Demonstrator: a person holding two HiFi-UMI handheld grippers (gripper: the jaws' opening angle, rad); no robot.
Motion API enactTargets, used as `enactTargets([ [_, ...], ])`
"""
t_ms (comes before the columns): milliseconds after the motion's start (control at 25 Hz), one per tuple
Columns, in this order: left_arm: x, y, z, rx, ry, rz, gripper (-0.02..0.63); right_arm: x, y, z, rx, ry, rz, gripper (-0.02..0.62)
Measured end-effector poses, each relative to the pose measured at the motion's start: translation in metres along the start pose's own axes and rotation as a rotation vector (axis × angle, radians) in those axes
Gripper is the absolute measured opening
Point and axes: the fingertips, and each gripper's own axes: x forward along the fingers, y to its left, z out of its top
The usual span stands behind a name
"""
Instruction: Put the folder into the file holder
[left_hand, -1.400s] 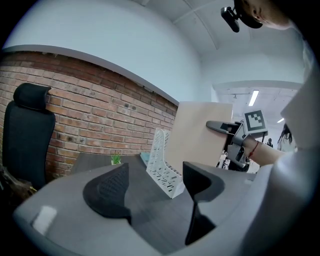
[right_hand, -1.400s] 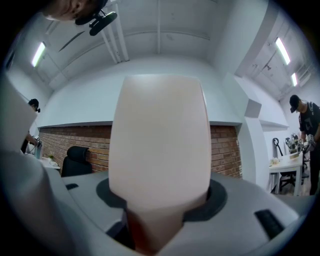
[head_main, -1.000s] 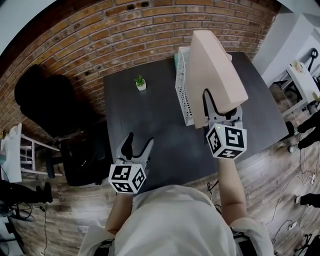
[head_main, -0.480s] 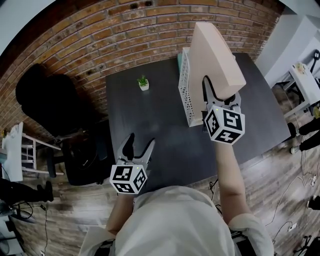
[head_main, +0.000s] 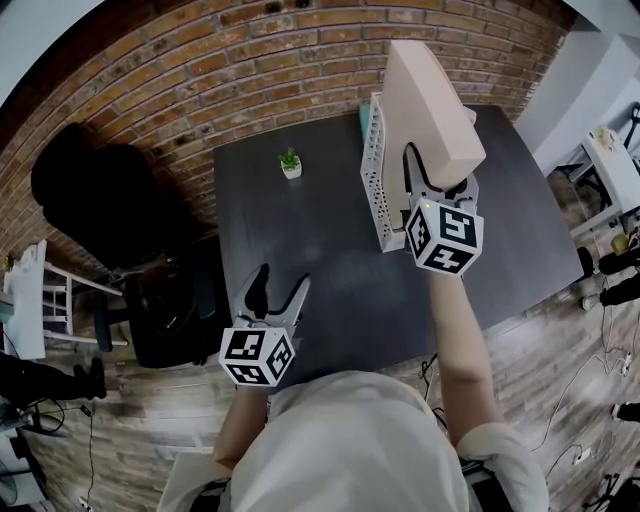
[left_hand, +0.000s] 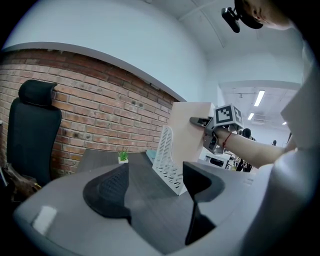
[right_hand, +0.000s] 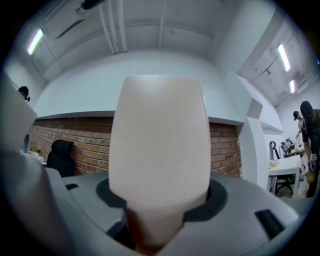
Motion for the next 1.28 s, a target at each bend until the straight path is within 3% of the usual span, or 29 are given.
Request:
enactTargets([
  [840, 0.001, 0.006, -0.004, 0.003, 0.013, 0.012, 0.328, 0.006, 0.002, -0.109, 0.022, 0.16, 0.0, 0.276],
  [1280, -0.001, -0.002, 0.002, 0.008, 0.006, 0.002, 0.328, 0.004, 0.009, -0.125, -0.022, 0.203, 0.037, 0.309],
])
